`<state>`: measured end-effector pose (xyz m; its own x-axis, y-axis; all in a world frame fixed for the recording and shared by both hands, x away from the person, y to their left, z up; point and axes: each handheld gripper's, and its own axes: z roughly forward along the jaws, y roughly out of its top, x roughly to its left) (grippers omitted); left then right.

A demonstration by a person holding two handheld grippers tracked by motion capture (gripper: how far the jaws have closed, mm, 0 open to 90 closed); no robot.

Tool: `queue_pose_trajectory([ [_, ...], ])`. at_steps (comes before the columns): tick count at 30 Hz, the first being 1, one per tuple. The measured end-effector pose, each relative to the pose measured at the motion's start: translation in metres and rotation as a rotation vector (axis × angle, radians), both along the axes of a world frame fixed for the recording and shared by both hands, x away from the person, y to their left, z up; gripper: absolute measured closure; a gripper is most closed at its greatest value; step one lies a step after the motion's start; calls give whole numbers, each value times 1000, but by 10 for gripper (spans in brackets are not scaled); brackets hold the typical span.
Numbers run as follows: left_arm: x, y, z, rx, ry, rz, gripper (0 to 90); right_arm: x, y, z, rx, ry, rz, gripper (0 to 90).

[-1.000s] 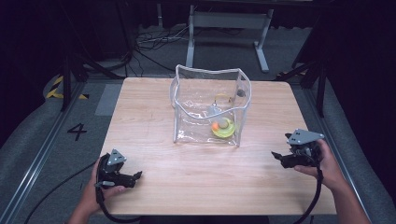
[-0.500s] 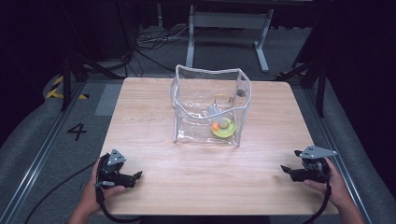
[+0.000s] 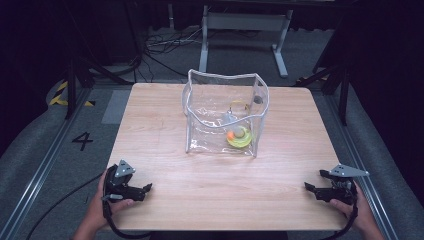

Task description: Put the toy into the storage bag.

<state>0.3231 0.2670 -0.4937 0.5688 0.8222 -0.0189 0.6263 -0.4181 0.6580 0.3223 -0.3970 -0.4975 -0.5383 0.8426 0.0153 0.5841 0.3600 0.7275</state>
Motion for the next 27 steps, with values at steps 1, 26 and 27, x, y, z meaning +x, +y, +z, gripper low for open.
queue_pose_trajectory([
  [1,0,0,0,1,-1,0,17,0,0,0,0,0,-1,156],
  [26,0,0,0,1,0,3,15,0,1,0,0,0,-11,154],
  [27,0,0,0,1,1,5,15,0,1,0,-1,0,-11,154],
])
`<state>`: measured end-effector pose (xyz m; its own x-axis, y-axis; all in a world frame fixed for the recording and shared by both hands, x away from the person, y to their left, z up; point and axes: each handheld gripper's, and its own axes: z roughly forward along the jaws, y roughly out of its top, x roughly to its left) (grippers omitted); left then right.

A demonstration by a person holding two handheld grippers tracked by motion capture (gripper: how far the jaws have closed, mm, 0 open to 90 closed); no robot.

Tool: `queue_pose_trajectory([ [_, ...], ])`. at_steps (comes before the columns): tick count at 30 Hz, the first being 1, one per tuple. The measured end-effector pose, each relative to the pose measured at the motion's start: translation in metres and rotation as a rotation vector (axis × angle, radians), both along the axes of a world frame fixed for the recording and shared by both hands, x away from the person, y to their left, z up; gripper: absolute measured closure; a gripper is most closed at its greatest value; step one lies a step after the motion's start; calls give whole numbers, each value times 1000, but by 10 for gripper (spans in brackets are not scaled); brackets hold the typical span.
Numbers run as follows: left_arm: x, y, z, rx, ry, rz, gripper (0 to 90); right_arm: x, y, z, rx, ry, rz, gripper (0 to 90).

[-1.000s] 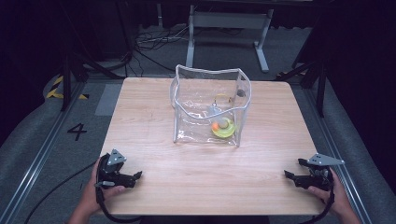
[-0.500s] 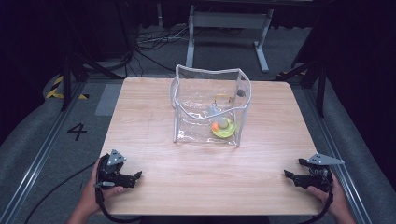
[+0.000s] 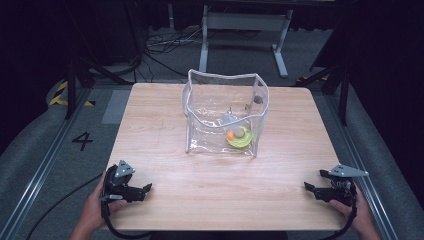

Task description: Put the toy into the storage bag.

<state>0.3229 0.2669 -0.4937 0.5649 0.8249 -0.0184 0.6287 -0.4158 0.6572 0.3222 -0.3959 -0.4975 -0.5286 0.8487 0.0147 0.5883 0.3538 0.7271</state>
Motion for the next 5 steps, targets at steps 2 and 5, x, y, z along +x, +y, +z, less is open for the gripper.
queue_pose_trajectory([
  [2,0,0,0,0,0,0,14,0,0,0,0,0,0,154],
  [5,0,0,0,7,2,9,5,0,0,0,-1,-1,0,153],
])
